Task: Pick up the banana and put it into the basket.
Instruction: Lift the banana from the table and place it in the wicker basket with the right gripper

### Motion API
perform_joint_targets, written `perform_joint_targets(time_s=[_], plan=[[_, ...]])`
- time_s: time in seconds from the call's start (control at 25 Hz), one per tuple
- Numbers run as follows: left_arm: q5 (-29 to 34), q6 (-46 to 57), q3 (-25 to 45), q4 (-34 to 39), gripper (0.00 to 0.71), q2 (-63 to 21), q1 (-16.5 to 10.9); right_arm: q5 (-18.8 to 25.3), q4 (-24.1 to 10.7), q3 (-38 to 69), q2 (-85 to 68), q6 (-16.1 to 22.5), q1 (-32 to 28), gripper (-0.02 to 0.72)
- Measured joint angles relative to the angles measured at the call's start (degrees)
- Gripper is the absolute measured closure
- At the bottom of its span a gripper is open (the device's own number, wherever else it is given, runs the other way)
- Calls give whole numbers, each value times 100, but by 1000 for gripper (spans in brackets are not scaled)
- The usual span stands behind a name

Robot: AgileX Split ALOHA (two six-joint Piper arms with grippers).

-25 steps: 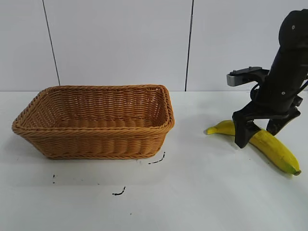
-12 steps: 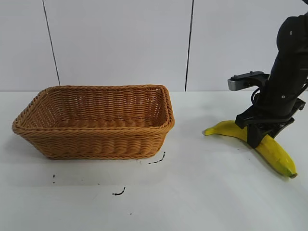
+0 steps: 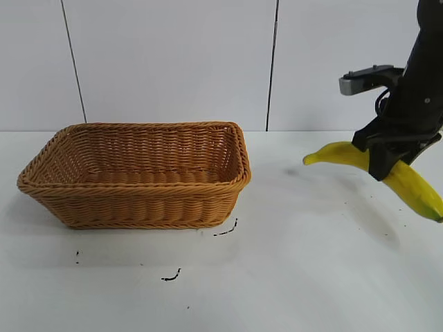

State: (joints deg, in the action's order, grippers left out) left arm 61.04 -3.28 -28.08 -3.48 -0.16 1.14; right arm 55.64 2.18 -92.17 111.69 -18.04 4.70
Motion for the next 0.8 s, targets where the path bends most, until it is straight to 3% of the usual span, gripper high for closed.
perform_joint_targets(time_s=[0.32,0.6,0.8], plan=[[0,0,0,0,15,0,0,9,47,-1360,58,-594,934,386],[0,0,0,0,15,0,0,-315,12,-2403,794,-1142,2144,386],[0,0,0,0,15,0,0,-871,-283,-2626,1370,-1503,2923,386]])
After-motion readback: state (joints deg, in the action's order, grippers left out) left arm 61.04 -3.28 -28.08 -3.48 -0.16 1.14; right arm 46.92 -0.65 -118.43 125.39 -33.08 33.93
